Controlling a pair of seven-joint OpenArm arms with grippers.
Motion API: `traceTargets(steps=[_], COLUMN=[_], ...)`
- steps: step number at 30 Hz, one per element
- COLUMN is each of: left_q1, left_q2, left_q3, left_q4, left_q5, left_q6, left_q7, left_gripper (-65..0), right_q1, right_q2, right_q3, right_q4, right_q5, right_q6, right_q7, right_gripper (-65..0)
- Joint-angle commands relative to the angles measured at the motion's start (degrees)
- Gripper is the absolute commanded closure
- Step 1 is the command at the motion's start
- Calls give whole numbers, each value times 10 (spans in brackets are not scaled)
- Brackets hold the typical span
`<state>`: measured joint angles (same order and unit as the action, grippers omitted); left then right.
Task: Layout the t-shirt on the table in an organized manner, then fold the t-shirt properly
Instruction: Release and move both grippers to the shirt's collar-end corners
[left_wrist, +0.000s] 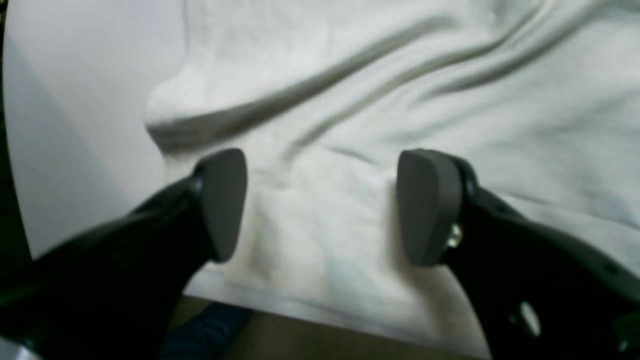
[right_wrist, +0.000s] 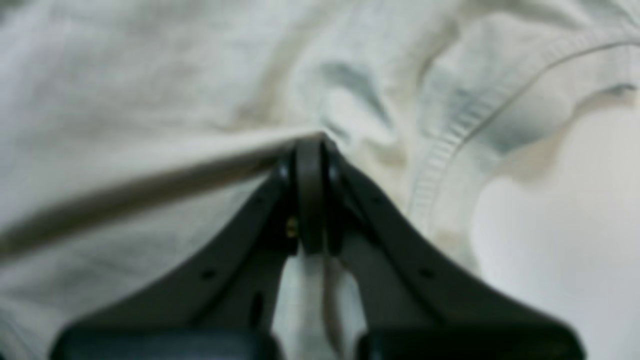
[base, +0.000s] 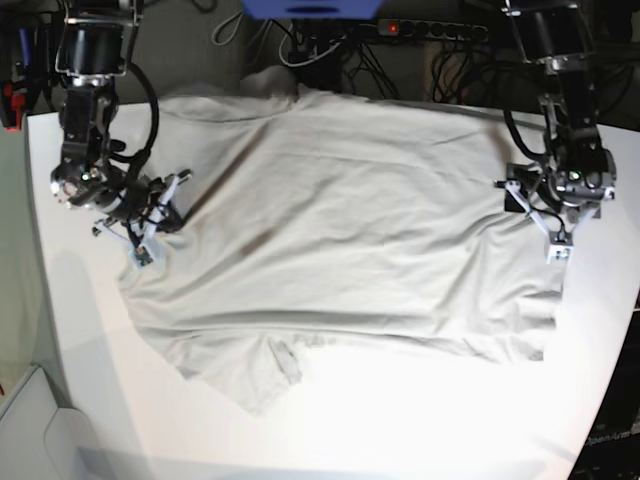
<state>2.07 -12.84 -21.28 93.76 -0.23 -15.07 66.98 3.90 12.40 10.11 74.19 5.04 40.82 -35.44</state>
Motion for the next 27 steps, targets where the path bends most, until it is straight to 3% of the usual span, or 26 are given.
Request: traceTargets(steps=[1, 10, 14, 24, 27], left_q1=[-7, -20, -31, 69, 116], left_q2=[-6, -3, 13, 22, 22], left_q3=[-2, -3, -3, -3, -26], left_q4=[10, 11, 18, 142, 164], left_q5=[-1, -2, -1, -2, -2], left_q6=[2, 2, 2, 2, 1], left_q7=[-4, -5, 1, 55, 52], left_gripper=[-457, -457, -457, -459, -506], right_q1=[15, 134, 165, 61, 34], right_q2=[12, 50, 52, 49, 49], right_q3=[-1, -3, -2, -1, -1], right_q4=[-33, -168, -173, 94, 151], right_q5=[-43, -43, -41, -39, -39], right_q6=[-8, -8, -8, -8, -8], right_q7=[-47, -11, -32, -110, -140], right_gripper=[-3, -5, -6, -9, -41])
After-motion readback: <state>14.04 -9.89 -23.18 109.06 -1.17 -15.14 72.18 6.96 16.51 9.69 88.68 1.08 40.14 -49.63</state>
